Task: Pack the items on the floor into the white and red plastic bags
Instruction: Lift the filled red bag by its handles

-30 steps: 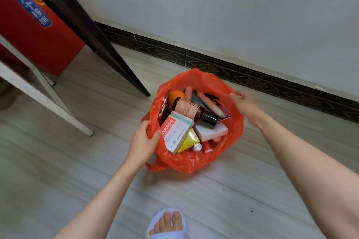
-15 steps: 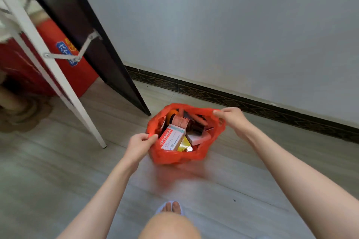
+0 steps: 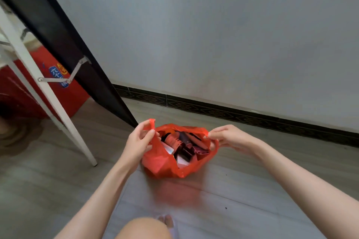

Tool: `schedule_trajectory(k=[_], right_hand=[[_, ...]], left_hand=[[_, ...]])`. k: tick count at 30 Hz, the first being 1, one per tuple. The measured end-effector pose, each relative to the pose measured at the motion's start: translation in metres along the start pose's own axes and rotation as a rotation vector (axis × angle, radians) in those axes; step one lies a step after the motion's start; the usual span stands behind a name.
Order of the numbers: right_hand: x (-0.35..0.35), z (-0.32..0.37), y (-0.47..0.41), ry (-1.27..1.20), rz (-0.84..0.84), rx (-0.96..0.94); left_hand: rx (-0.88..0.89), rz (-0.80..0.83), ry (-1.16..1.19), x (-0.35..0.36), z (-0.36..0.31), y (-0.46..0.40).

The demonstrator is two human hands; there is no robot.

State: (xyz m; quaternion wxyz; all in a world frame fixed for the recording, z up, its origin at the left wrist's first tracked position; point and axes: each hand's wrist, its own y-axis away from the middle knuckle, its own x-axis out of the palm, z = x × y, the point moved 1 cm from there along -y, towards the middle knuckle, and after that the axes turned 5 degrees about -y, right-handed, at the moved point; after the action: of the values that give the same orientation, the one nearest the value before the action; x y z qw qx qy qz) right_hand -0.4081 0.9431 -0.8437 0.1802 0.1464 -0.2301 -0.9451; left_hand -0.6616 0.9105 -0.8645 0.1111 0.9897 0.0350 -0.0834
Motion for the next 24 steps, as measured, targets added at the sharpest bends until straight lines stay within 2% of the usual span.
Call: schedule_trajectory(k=[3, 6, 9, 11, 15, 19, 24], right_hand=[[-0.004, -0.002, -0.016, -0.146, 0.084, -0.048], [-0.009, -0.01, -0.038, -0.44, 0.064, -0.04], [-0.016, -0.01, -0.045, -0.591, 0.033, 0.019], [-0.015, -0.004, -0.038, -0.536, -0.009, 0.065], [-0.001, 0.042, -0.01, -0.234, -0.025, 0.152], [0.0, 0.112, 0.017, -0.269, -0.131, 0.2], [0.01, 0.221, 0.09, -0.353, -0.089, 0.227]], left_hand=[[0.045, 0.018, -0.094, 0.01, 0.006, -0.016], [0.086, -0.074, -0.138, 0.01, 0.016, -0.033], [0.016, -0.065, -0.148, 0.01, 0.009, -0.034], [-0.098, -0.031, -0.146, 0.007, -0.007, -0.022], [-0.392, 0.034, -0.065, -0.014, -0.046, 0.003], [-0.521, -0.039, -0.008, -0.05, -0.115, 0.026], [-0.589, -0.083, 0.008, -0.101, -0.227, 0.063]])
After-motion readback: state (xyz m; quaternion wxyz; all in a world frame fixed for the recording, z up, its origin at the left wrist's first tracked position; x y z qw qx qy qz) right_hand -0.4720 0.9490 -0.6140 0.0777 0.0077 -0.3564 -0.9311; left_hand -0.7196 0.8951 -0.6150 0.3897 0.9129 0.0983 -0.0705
